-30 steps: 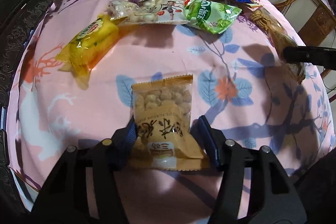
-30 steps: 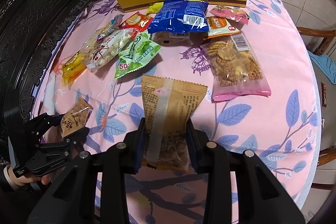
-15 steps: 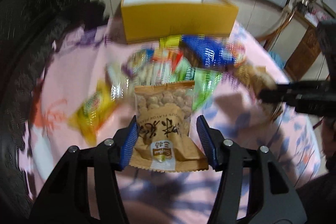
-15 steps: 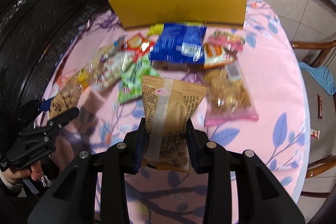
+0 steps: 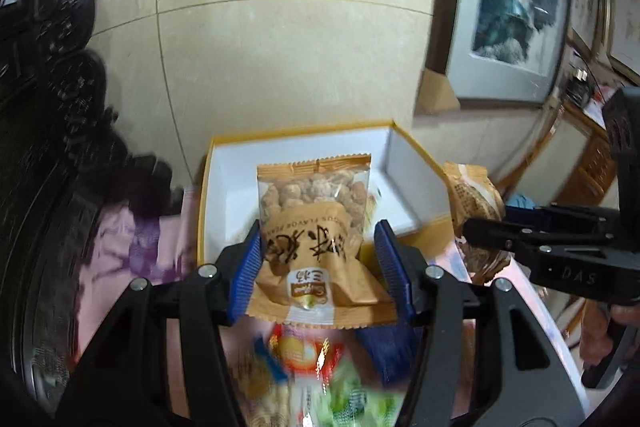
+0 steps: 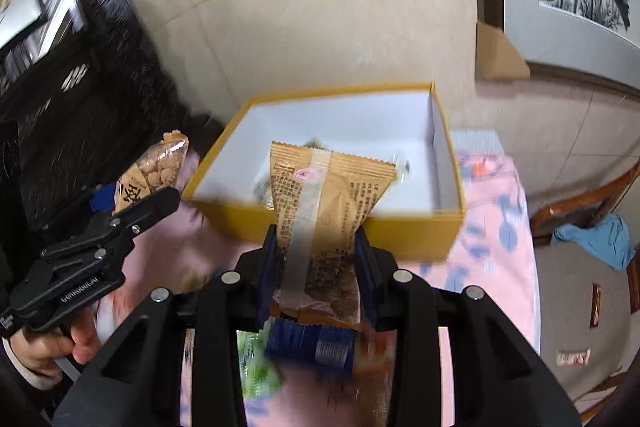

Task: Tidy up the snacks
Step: 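Carry both pouches into the yellow box and release them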

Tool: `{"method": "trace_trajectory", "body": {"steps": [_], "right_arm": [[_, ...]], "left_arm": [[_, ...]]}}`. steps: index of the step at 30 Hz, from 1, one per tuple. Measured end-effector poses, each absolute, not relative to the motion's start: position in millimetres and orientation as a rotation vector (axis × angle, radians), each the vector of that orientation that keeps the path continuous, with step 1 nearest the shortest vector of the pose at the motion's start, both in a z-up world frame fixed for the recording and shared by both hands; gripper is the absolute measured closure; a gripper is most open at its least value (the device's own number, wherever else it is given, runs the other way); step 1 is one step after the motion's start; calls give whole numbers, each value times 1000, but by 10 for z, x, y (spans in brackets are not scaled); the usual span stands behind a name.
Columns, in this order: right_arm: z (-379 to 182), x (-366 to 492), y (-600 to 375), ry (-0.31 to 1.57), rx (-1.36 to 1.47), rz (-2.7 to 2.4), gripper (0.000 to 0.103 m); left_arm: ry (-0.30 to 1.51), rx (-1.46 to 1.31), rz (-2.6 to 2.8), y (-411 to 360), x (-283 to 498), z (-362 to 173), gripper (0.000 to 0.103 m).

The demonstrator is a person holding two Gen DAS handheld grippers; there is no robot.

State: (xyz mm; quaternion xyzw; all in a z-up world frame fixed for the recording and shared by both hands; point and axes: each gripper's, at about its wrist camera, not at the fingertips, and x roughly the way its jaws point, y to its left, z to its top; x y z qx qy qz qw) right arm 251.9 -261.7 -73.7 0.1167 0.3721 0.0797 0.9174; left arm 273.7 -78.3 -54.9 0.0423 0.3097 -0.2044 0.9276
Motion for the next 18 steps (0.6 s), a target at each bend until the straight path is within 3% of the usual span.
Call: {"method": "trace_trajectory", "body": {"steps": [10,11,12,14,16,18], "right_arm": [[-771,3439,-2738,768,216,118,66],[-806,3499,-2746,785,212,113,65],[-828,3518,-2744,797,206,105,63],[-844,3523,-2768,817,199,99,63],[-838,3362,-2822,801,198,118,60],[-858,3142,-2872,798,193,135,46]], "left_arm": [[695,108,-350,-1096,3797,-689,45],[708,109,-341,-1104,3836,-719,41],[726,111,-327,-1114,3892,-745,28],[718,99,-291,-1061,3885,-738,17],[679,65,-298,-959,3759,-683,14],[664,47,-299,-844,3599,-664,10]]}}
